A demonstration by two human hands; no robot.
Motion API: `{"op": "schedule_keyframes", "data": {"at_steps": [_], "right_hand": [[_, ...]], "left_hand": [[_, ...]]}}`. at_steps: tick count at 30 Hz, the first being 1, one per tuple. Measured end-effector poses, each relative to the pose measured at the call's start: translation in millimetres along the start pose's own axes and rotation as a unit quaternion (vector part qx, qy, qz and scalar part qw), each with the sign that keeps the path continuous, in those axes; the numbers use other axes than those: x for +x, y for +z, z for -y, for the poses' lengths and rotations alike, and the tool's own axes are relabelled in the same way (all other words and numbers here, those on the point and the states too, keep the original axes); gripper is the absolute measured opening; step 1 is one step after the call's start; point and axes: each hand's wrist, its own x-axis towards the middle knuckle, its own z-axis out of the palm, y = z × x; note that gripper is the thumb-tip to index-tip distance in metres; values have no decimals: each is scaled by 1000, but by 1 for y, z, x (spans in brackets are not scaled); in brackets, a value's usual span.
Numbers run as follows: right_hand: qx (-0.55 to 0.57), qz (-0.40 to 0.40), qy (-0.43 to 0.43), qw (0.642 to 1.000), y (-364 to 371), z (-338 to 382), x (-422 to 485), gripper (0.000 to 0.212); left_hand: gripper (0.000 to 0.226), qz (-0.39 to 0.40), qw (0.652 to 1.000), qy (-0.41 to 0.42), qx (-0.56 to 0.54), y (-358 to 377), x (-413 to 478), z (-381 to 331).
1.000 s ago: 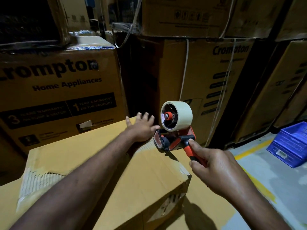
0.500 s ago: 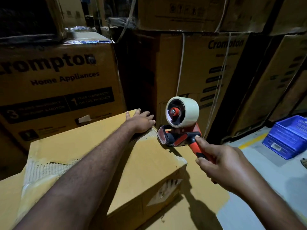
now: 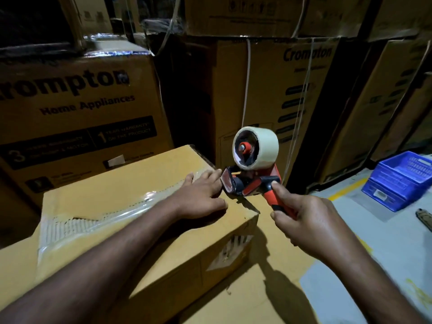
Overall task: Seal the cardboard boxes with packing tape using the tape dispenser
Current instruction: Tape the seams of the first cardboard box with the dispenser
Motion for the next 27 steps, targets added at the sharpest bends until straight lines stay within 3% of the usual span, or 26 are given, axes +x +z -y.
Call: {"op": "schedule_keyframes", "data": {"at_steps": [3, 5, 9, 27], "right_hand": [[13, -5, -8, 1000, 1, -5, 4, 59], [14, -1, -19, 1000, 1, -7, 9, 60], [29, 19, -24, 999, -5, -16, 19, 61], [56, 48, -73, 995, -38, -74, -36, 58]], "left_hand": [[124, 52, 997, -50, 35, 7, -16, -22], [140, 36, 991, -95, 91, 18, -17, -42], [131, -7, 984, -154, 92, 28, -9, -54], [128, 36, 970, -201, 134, 9, -10, -66]]}}
